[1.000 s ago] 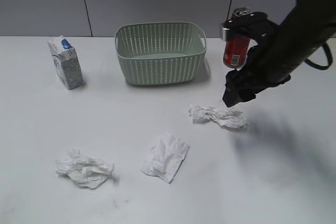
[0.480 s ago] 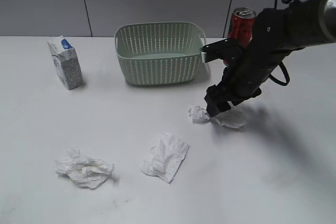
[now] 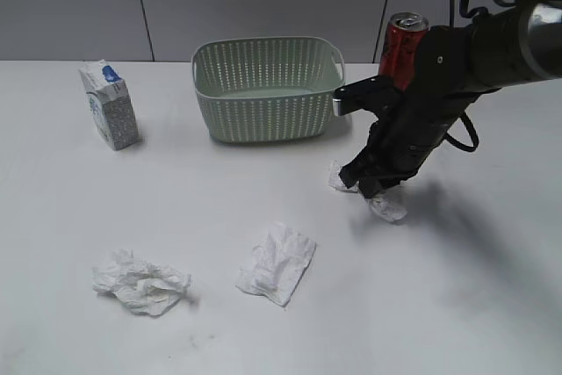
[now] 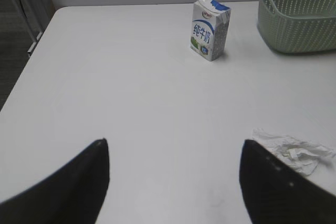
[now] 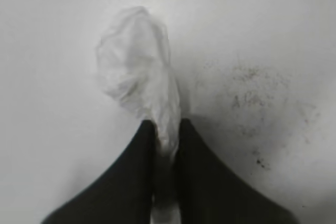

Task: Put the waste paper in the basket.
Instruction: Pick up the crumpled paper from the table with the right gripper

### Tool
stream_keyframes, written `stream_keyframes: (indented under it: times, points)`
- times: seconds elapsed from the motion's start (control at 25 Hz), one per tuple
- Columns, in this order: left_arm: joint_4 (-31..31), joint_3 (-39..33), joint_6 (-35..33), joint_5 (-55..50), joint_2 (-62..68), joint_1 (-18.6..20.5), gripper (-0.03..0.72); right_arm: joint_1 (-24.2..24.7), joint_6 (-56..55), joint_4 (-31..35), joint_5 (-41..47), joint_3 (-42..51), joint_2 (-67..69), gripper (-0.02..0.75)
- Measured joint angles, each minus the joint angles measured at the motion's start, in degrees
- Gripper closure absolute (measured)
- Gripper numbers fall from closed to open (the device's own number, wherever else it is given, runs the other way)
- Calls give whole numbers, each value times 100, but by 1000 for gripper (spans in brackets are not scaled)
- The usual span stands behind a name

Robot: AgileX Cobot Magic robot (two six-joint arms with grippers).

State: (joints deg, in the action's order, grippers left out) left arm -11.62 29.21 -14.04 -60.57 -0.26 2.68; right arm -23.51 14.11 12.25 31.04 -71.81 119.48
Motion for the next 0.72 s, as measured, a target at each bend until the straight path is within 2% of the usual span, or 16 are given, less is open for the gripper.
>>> stream_keyframes:
  times: [0.12,0.32,0.52,0.64,0.72]
  points:
    - [0,0,0,0,0,0,104,0,0,12,91,-11,0,719]
    - [0,0,0,0,0,0,104,-10,128,177,524,-114,-229,724]
    - [0,0,0,0,0,0,104,-100,1120,830,1132,-580,-792,727]
    - [0,0,0,0,0,0,104,-181,1471,1112,1006,-1099,-937,727]
    - [0,0,0,0,0,0,104,-216,1532,1188,433,-1373,-942,727]
